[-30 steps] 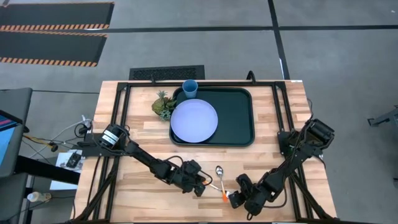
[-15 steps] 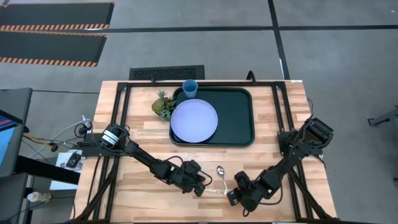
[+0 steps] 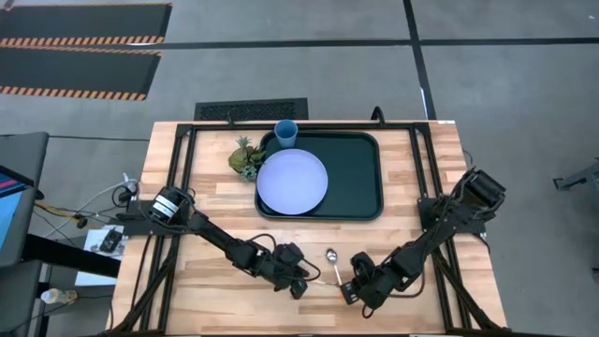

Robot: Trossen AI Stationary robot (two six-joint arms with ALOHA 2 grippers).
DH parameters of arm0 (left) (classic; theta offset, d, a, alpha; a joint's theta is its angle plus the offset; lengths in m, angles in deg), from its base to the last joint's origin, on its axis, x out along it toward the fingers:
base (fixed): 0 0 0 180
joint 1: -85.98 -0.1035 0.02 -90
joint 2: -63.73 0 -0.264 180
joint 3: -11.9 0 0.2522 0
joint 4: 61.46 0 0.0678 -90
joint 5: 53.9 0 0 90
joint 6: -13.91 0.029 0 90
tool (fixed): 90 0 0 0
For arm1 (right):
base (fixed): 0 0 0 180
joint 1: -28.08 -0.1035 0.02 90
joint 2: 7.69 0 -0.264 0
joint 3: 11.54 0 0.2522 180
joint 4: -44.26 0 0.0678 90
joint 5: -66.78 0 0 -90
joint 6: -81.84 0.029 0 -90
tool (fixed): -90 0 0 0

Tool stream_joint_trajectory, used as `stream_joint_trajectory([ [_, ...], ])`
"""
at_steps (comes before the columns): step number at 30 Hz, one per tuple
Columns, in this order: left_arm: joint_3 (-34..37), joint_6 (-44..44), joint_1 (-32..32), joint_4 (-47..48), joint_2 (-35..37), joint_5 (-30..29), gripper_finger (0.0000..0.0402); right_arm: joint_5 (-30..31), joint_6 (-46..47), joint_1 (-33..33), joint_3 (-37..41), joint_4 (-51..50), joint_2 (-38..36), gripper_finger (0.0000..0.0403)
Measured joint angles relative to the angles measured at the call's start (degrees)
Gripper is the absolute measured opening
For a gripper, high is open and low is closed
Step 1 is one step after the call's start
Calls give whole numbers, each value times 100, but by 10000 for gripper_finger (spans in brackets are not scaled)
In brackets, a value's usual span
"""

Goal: Pick and place plate/cup/fork/spoon on tray
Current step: Put the orange fork on the black tray

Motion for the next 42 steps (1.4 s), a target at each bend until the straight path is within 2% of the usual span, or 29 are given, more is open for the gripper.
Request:
stream_joint_trajectory([
  [6, 4, 390, -20, 298, 367, 407, 0, -282, -6, -16, 2, -940, -651, 3],
  [12, 0, 922, -117, 896, 975, 433, 0, -678, -274, 19, 7, -2080, -1460, 2],
  [19, 0, 1502, -259, 1402, 1512, 442, 0, -1955, -1156, 140, 7, -3030, -2370, 2],
  [24, 0, 1775, -297, 2052, 1910, 490, 0, -2297, -1820, 519, 4, -3578, -2945, 1],
  [29, 0, 2094, -291, 2851, 2429, 326, 0, -2637, -2941, 1515, 4, -4175, -3328, 1],
  [34, 0, 2258, -293, 3441, 2872, -21, 0, -2918, -4820, 2841, -77, -5160, -3341, 1],
  [37, 0, 2348, -295, 3686, 3035, -192, 0, -2888, -6309, 3669, -346, -5891, -3126, 1],
  [42, 0, 2465, -323, 4064, 3145, -251, 0, -2419, -8686, 5036, -963, -6841, -2420, 1],
])
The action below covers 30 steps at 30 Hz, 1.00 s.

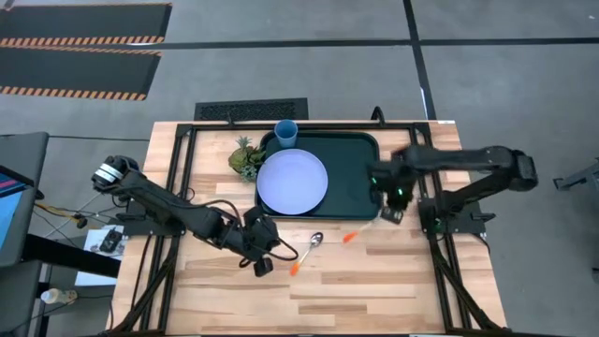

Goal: Pick and place plate/cup/fork/spoon on tray
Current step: Put the orange fork on the black tray

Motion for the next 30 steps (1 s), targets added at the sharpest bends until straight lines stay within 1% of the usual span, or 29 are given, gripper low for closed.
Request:
stream_joint_trajectory([
  [5, 2, 345, -91, 459, 189, -40, 0, 640, -1864, 1034, -893, -376, 951, 1],
  [10, 0, 931, -344, 951, 709, -96, 0, 1311, -3521, 1746, -2034, -802, 2006, 1],
  [12, 0, 1172, -469, 1001, 963, -169, 0, 1644, -3983, 1916, -2464, -788, 2371, 1],
  [16, 0, 1546, -725, 1005, 1443, -181, 0, 1786, -4527, 2108, -3332, -787, 3083, 1],
  [18, 0, 1622, -832, 1029, 1640, -161, 0, 1798, -4753, 2131, -3641, -772, 3398, 1],
  [22, 0, 1640, -1027, 1142, 1969, -142, 0, 1797, -5184, 2099, -3870, -784, 3769, 1],
  [26, 0, 1712, -1269, 1193, 2153, -136, 0, 1785, -5482, 2106, -3791, -789, 3994, 0],
  [30, 0, 1729, -1509, 1182, 2215, -188, 0, 1794, -6005, 2163, -3603, -796, 4054, 1],
])
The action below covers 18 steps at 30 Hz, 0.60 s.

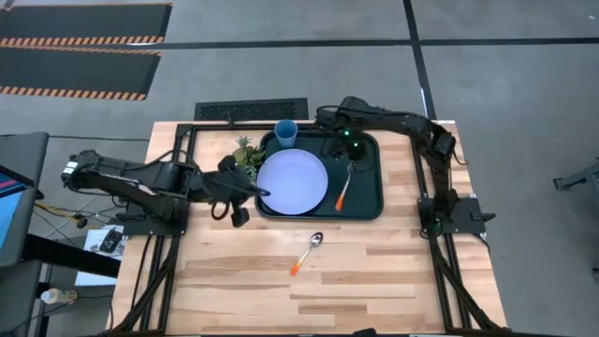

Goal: Pick and place plate/cup/fork/spoon on tray
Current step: Put the orange fork on the black tray

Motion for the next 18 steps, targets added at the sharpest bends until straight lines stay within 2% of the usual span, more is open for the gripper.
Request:
stream_joint_trajectory([
  [10, 0, 230, -437, -48, 0, 2, 0, 321, -585, 263, 466, 66, -3, 1],
  [18, 0, 344, -465, -51, -2, -4, 0, 478, -974, 116, 474, 420, 169, 4],
])
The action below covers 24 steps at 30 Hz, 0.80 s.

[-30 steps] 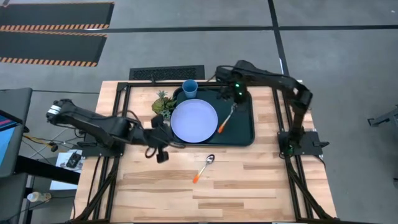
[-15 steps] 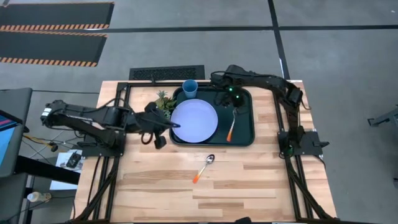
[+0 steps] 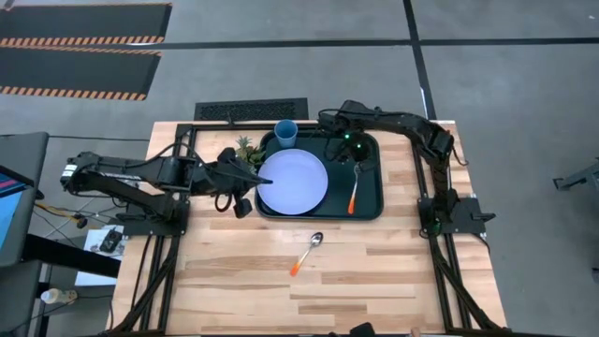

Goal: Pick and place plate/cup/fork/spoon on tray
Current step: Put the orange fork on the black tray

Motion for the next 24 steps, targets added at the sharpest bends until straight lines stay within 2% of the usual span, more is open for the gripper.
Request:
stream_joint_trajectory([
  [5, 0, 67, 0, -1, 0, -1, 0, 284, -34, -71, -5, 148, 133, 5],
  [13, 0, 67, 2, 3, 0, -2, 0, 336, 3, -90, 2, 244, 546, 6],
  [18, 0, 64, 2, 3, 0, -2, 0, 710, 59, -142, 0, 308, 720, 6],
  [24, 0, 53, 2, 3, 0, -2, 0, 722, 66, -136, 0, 429, 752, 14],
])
